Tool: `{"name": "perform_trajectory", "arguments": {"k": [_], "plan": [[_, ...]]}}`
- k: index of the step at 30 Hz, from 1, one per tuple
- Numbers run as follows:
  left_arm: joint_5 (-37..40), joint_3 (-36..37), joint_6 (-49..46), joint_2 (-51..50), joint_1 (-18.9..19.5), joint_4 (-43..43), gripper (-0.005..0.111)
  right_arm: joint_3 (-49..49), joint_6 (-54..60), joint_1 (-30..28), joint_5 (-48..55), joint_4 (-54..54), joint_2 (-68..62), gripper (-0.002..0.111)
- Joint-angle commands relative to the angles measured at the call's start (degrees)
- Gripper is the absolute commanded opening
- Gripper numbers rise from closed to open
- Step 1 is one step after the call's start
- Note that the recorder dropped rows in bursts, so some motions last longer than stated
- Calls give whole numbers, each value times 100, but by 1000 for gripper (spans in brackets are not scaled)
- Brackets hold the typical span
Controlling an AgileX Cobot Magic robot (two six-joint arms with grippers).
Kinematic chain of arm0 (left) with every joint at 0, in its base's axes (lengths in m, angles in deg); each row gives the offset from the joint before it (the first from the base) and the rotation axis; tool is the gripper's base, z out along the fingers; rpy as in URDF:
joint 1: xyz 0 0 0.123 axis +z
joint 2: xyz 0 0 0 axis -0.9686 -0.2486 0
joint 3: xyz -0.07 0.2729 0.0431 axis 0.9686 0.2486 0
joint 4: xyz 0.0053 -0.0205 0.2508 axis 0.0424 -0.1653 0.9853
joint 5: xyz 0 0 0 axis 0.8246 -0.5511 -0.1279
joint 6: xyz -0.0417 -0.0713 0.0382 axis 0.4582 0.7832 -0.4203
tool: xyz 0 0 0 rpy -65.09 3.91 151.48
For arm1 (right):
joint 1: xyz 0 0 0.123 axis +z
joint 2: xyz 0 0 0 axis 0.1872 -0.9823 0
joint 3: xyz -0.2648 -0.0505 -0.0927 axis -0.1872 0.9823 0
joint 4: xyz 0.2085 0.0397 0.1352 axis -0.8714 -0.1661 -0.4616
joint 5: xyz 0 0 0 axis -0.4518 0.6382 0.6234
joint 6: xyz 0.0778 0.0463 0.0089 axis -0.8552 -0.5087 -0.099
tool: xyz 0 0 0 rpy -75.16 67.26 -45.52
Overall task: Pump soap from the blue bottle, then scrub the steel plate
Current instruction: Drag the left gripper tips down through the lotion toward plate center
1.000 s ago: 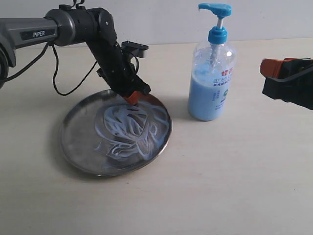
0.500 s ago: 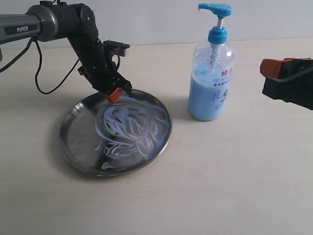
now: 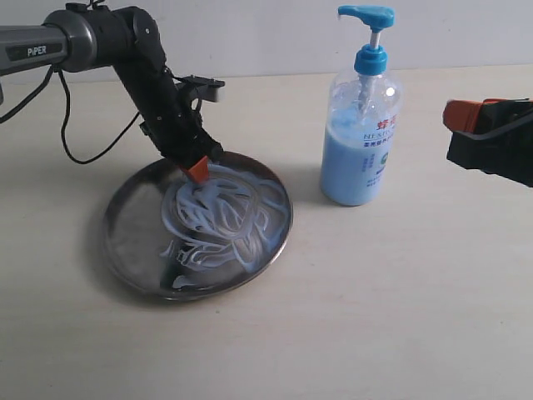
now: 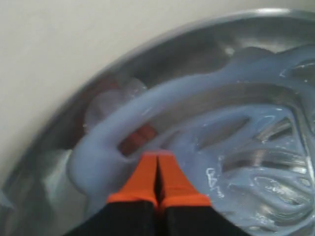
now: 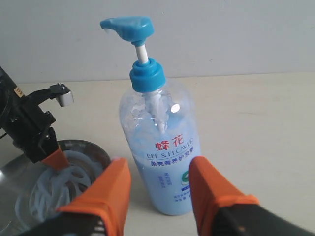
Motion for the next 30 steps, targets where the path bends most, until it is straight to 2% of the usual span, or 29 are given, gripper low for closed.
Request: {"name": "perform_trajectory", "arguments": {"k": [1,7,11,22,30], "plan": [[120,216,-85,-241,-327,-35,0,22,55,2,-67,42,44,40],[133,561,-122,-237,-778,52,0,22,55,2,-67,42,44,40],[172,752,-46,-153,-949,173,0,22,56,2,-78,42,44,40],[-325,1401,-6,858,-957,352,0,22,56,2,-78,42,44,40],[-888,2159,-162,1751,-957,-86,0,22,56,2,-78,42,44,40]]}}
